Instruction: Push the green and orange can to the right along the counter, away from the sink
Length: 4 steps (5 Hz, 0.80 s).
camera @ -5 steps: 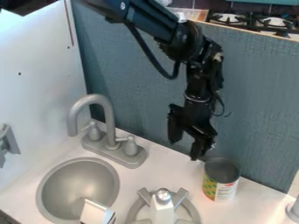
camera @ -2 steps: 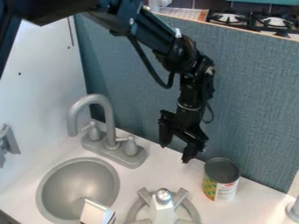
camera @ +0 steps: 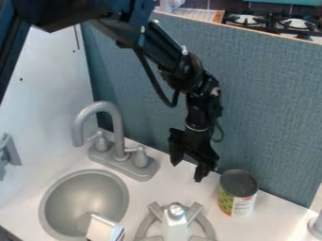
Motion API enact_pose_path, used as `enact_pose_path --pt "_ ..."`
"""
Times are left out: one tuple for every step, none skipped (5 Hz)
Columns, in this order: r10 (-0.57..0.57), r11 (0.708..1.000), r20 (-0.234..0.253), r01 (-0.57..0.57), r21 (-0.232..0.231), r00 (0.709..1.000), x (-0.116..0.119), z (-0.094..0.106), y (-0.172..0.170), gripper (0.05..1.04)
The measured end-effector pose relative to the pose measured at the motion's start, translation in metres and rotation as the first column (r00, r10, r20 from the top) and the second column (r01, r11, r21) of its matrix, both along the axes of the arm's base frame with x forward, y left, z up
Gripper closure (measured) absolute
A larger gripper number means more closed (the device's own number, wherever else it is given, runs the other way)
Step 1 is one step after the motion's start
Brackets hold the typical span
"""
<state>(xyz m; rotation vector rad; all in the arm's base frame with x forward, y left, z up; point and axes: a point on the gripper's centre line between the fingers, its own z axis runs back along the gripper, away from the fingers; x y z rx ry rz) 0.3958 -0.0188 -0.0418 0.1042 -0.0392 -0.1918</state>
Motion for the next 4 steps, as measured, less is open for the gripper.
enact_pose_path --pt "0.009 1.0 -0.036 -0.009 0.01 0.999 0.003 -0.017 0.004 0.076" --pt "-0.002 1.0 -0.035 0.003 0.023 0.999 0.013 -0.02 0.006 0.076" --pt "-0.022 0.999 -0.048 0.023 0.024 0.999 0.018 -0.025 0.005 0.076" --pt "-0.051 0.999 -0.047 0.051 -0.008 0.998 0.023 -0.037 -0.002 0.076"
